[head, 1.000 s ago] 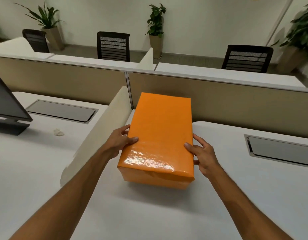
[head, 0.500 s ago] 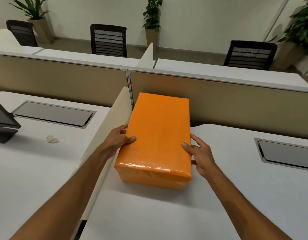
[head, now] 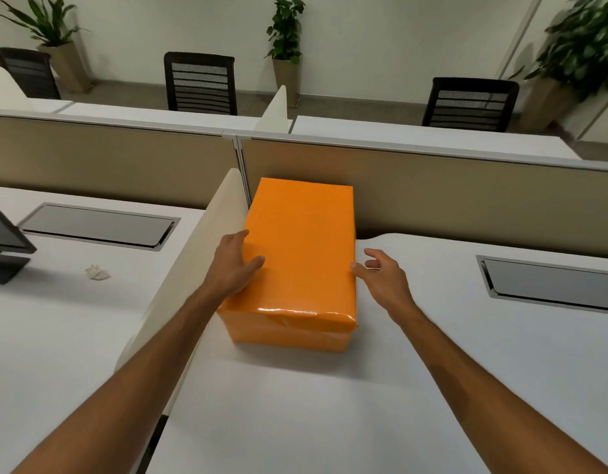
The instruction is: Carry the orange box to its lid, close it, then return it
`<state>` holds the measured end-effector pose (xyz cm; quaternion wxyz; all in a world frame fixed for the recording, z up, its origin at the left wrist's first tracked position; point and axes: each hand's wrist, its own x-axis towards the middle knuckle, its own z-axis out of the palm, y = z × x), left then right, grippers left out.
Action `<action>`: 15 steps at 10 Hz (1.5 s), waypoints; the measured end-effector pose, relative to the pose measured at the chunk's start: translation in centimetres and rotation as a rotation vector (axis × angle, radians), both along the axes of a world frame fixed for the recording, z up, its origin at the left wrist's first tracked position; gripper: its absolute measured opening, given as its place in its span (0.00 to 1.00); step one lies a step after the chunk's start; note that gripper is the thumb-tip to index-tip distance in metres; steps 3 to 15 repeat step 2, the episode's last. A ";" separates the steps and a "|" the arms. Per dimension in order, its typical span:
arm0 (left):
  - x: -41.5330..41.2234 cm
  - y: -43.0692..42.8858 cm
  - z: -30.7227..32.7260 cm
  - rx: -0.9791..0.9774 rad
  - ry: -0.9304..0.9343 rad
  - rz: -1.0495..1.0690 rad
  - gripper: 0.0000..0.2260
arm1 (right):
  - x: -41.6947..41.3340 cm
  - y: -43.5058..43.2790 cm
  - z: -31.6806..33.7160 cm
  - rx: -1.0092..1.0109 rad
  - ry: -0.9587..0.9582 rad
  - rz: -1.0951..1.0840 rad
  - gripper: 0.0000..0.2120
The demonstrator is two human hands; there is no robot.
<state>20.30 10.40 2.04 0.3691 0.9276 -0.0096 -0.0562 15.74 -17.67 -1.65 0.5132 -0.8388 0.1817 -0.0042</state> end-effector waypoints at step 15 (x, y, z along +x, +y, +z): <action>-4.0 -3.7 0.9 0.042 -0.158 -0.117 0.29 | -3.4 -2.6 1.9 -0.152 -0.073 0.061 0.24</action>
